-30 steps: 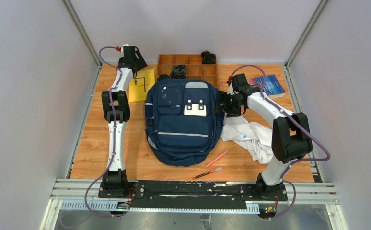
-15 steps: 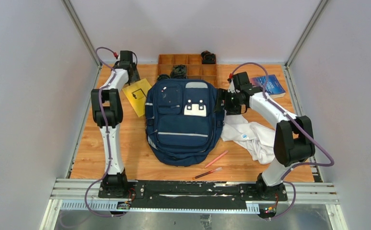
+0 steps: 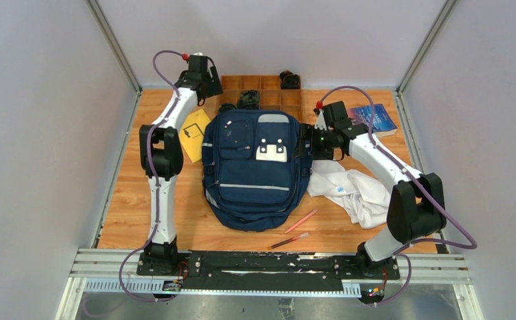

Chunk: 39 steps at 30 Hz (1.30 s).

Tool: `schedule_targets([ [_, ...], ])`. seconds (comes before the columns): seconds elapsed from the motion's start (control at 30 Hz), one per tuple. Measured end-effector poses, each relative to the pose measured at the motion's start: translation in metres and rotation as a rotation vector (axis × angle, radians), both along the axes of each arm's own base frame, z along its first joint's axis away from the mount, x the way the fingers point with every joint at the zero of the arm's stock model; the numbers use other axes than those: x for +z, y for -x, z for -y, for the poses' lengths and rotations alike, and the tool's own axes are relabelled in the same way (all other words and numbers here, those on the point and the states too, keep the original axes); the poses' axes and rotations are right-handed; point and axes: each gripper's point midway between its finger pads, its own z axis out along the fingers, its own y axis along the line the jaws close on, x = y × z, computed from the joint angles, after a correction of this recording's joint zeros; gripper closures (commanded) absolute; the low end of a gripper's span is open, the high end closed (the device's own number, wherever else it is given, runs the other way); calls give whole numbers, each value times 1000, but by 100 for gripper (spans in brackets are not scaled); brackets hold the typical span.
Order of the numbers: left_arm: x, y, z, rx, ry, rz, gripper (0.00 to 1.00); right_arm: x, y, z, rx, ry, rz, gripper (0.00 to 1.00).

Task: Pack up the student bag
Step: Adjust the book at the center of the board, then adjust the distractor at the center of the board.

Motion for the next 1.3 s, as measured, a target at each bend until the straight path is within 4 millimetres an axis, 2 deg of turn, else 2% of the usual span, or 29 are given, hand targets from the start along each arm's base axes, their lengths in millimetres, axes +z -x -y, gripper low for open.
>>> schedule_targets([
  [0.07,-20,-8,4,16,5,-20,23,-1,3,0,5,2,-2,19],
  [0.1,-40,-10,5,32,0,-50,23,-1,5,0,8,3,-3,19],
  [0.23,-75,-5,1,78,-20,-121,21,0,7,1,9,5,-2,19],
  [0.77,-77,4,-4,183,-64,-90,22,-5,10,-3,22,10,-16,20],
  [1.07,-77,40,-16,211,-55,-93,22,-6,11,-5,29,11,-19,20],
  [1.3,-78,43,-15,198,-25,-82,20,-6,15,-12,50,12,-20,20],
])
